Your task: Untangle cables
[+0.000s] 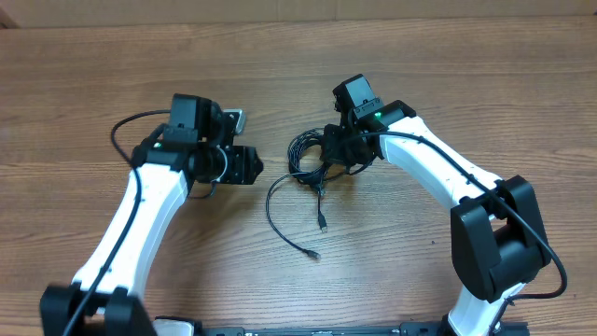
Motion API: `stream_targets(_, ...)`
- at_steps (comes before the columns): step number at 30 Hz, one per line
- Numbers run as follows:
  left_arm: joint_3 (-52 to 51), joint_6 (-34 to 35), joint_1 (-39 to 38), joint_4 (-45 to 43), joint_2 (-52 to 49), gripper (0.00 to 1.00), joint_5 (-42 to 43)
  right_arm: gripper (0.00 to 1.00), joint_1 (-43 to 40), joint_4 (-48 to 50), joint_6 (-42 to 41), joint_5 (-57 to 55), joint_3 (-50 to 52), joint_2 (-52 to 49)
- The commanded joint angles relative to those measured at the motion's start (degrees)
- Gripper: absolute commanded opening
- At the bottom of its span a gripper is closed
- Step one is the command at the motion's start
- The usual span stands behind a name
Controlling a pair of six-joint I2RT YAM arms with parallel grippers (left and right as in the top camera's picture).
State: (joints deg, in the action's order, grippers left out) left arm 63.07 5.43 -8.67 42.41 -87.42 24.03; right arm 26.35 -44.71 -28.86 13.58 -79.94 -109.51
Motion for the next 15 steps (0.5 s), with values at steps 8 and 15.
stream_targets(8, 1.2, -0.5, -2.8, -10.7, -9.9, 0.47, 8.4, 0.04, 0.4, -0.5, 0.9, 9.9, -1.5, 1.4)
stream_targets(15, 1.2, -0.5, -7.0, -16.2, -10.5, 0.44, 4.4, 0.04, 2.1, -3.3, 0.9, 9.9, -1.5, 1.4)
